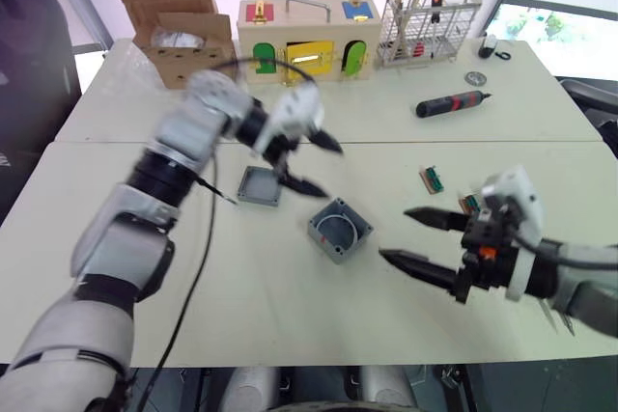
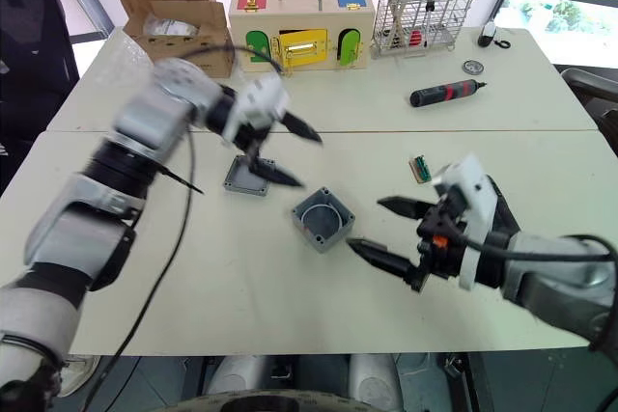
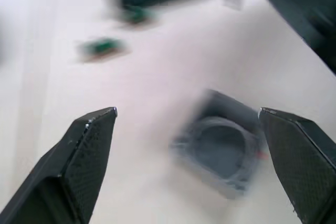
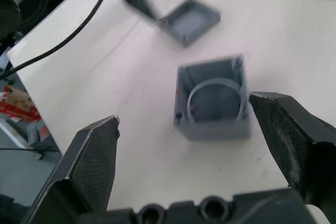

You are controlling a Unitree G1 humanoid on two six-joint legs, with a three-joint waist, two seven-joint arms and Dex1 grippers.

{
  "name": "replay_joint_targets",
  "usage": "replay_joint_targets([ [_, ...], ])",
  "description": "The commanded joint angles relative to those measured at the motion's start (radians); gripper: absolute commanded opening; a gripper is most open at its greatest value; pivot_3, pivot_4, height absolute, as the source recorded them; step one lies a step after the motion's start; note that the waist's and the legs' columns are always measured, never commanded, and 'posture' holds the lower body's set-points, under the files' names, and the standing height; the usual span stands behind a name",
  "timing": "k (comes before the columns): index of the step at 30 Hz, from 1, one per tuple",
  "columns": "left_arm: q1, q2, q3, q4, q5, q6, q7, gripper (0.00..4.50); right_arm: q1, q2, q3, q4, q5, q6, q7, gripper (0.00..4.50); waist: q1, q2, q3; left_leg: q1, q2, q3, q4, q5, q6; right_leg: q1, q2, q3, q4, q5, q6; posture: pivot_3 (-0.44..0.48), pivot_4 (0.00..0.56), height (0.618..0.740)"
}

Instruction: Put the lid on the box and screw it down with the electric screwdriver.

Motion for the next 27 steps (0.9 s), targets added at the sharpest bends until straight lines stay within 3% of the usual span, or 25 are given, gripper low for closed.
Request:
replay_joint_targets([
  [1, 0.001, -0.013, 0.107, -0.08, 0.053, 0.247, 0.311, 4.44, -0.09, -0.009, 0.063, 0.049, 0.027, -0.024, 0.044, 4.5, 0.002, 0.0, 0.0, 0.0, 0.0, 0.0, 0.0, 0.001, -0.002, 0.0, 0.0, 0.0, 0.0, 0.0, 0.0, 0.0, 0.15, 0.694],
  [7, 0.08, -0.025, 0.248, -0.257, 0.102, 0.795, 0.686, 4.44, -0.279, 0.017, 0.225, 0.148, -0.154, -0.049, 0.16, 4.5, -0.006, -0.001, 0.001, 0.0, -0.002, 0.001, 0.0, 0.002, -0.004, 0.001, 0.0, 0.0, 0.0, 0.0, 0.001, 0.0, 0.15, 0.694],
  [12, 0.173, -0.02, 0.295, -0.376, 0.096, 1.065, 0.81, 4.44, -0.354, 0.067, 0.337, 0.187, -0.284, -0.065, 0.243, 4.5, 0.0, -0.002, 0.001, 0.0, -0.001, 0.001, -0.002, 0.003, -0.006, -0.002, 0.0, 0.0, 0.002, -0.001, 0.002, 0.0, 0.15, 0.694],
  [16, 0.205, -0.048, 0.314, -0.379, 0.087, 1.128, 0.869, 4.44, -0.378, 0.095, 0.369, 0.202, -0.335, -0.063, 0.281, 4.5, 0.007, -0.002, 0.001, 0.0, -0.002, 0.0, -0.001, 0.005, -0.009, -0.001, -0.001, 0.0, 0.002, -0.001, 0.002, 0.0, 0.15, 0.694],
  [27, 0.217, -0.049, 0.177, -0.279, 0.087, 1.084, 0.9, 4.44, -0.344, 0.127, 0.335, 0.183, -0.354, -0.045, 0.282, 4.5, 0.025, -0.002, 0.001, 0.0, -0.002, -0.001, -0.002, 0.006, -0.013, -0.001, -0.001, 0.0, 0.002, -0.001, 0.002, 0.0, 0.15, 0.694],
])
